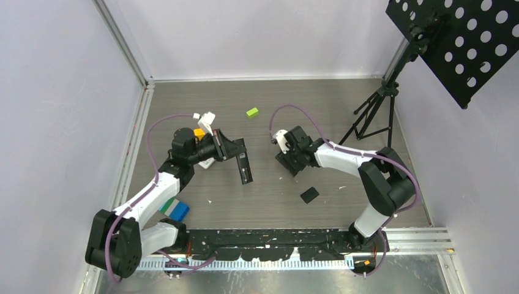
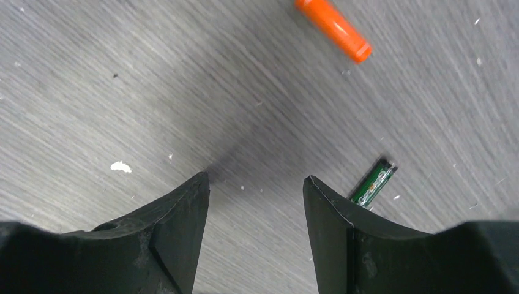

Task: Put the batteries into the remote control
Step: Pick up the battery from the center of the board.

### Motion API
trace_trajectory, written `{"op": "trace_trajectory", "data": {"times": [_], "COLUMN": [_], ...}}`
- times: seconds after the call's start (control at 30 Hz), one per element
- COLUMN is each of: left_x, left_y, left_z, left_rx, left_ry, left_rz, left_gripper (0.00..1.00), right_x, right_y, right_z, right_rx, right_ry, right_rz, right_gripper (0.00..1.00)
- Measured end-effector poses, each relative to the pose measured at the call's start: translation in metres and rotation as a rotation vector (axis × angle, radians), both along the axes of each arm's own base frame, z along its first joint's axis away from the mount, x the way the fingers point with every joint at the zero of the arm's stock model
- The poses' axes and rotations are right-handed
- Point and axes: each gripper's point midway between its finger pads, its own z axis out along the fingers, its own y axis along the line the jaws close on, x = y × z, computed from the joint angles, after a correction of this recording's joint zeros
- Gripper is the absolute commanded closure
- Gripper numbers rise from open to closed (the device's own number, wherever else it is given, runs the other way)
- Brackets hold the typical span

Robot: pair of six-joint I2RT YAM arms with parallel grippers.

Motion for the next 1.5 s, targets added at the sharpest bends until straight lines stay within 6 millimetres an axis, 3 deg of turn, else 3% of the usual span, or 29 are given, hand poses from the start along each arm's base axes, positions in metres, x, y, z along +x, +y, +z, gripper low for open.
{"op": "trace_trajectory", "data": {"times": [0.23, 0.4, 0.5, 0.6, 0.67, 0.83, 0.93, 1.03, 1.2, 1.3, 1.5], "left_x": [0.004, 0.005, 0.005, 0.006, 0.007, 0.008, 0.009, 0.009, 0.009, 0.008, 0.005], "left_y": [0.000, 0.001, 0.003, 0.005, 0.005, 0.006, 0.007, 0.007, 0.006, 0.006, 0.008], "left_z": [0.006, 0.003, 0.000, 0.001, 0.002, 0.003, 0.003, 0.004, 0.004, 0.004, 0.010], "left_rx": [0.002, 0.021, 0.032, 0.040, 0.041, 0.037, 0.035, 0.029, 0.021, 0.021, 0.017], "left_ry": [-0.010, -0.004, 0.005, 0.008, 0.006, 0.012, 0.017, 0.024, 0.037, 0.037, 0.022], "left_rz": [0.003, 0.012, 0.021, 0.032, 0.039, 0.053, 0.059, 0.062, 0.064, 0.065, 0.065], "left_gripper": [1.00, 1.00, 1.00, 1.00, 1.00, 1.00, 1.00, 1.00, 1.00, 1.00, 1.00], "right_x": [0.023, 0.064, 0.110, 0.166, 0.195, 0.267, 0.294, 0.310, 0.345, 0.347, 0.339], "right_y": [0.004, 0.007, 0.012, 0.022, 0.026, 0.026, 0.021, 0.019, 0.052, 0.071, 0.080], "right_z": [0.002, 0.020, 0.046, 0.070, 0.076, 0.058, 0.035, 0.014, 0.018, 0.016, 0.012], "right_rx": [-0.003, 0.031, 0.074, 0.146, 0.197, 0.403, 0.500, 0.571, 0.735, 0.799, 0.832], "right_ry": [-0.014, -0.072, -0.148, -0.236, -0.265, -0.240, -0.212, -0.166, -0.143, -0.093, -0.026], "right_rz": [0.010, -0.085, -0.222, -0.387, -0.489, -0.743, -0.841, -0.904, -0.900, -0.882, -0.894], "right_gripper": [0.38, 0.38, 0.48, 0.50, 0.50, 0.56, 0.59, 0.63, 0.68, 0.76, 0.76]}}
